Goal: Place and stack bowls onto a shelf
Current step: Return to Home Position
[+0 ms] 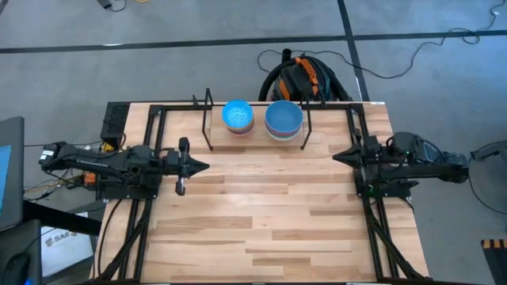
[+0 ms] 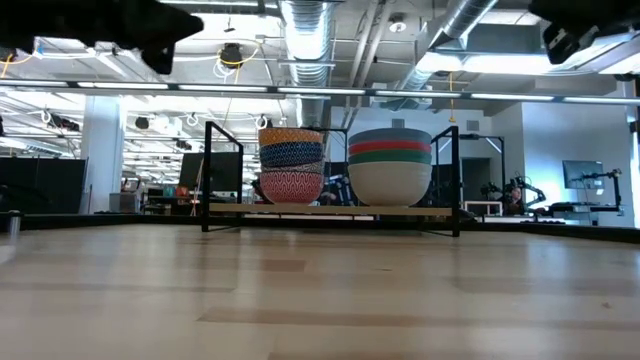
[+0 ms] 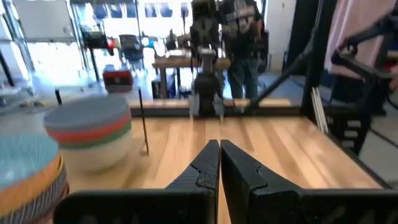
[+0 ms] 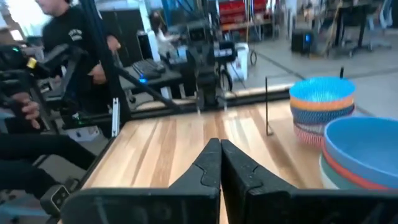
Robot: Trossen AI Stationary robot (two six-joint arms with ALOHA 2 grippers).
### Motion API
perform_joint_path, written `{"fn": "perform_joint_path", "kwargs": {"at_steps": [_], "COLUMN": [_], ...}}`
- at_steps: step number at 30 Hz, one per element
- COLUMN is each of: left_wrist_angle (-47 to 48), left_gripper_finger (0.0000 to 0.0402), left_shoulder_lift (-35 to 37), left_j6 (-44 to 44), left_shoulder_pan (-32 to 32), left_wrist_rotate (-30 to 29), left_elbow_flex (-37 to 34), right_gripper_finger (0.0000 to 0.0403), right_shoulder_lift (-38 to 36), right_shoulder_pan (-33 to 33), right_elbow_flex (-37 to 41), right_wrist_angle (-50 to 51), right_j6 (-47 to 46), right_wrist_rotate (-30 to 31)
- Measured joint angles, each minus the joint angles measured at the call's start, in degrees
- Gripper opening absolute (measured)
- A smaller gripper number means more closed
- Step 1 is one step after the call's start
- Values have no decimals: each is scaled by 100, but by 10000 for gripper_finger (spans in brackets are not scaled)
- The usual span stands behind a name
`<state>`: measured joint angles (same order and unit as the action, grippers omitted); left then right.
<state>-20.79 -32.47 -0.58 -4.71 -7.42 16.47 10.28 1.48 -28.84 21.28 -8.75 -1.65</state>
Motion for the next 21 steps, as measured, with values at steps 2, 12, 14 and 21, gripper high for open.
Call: {"fn": "perform_joint_path", "kwargs": {"at_steps": [2,12,14,21], "left_wrist_angle": [466,2402,2609,2524], "left_gripper_finger": [0,0,0,0], "left_shoulder_lift": [324,1854,2051,2525], "left_j6": [19,-136,-233,-481], "left_shoulder_pan": [0,0,0,0], "left_wrist_rotate": [10,-46,-85,-265], "left_elbow_flex": [-2,-2,-4,-252], "right_gripper_finger": [17,17,17,17], "right_shoulder_lift": [-308,-917,-863,-1013], "right_shoulder_pan": [20,17,17,17], "right_elbow_flex": [103,563,802,1495], "right_wrist_angle": [-11,-253,-396,-1063], "right_j6": [107,497,456,305], "right_wrist_rotate": [0,26,26,28]}}
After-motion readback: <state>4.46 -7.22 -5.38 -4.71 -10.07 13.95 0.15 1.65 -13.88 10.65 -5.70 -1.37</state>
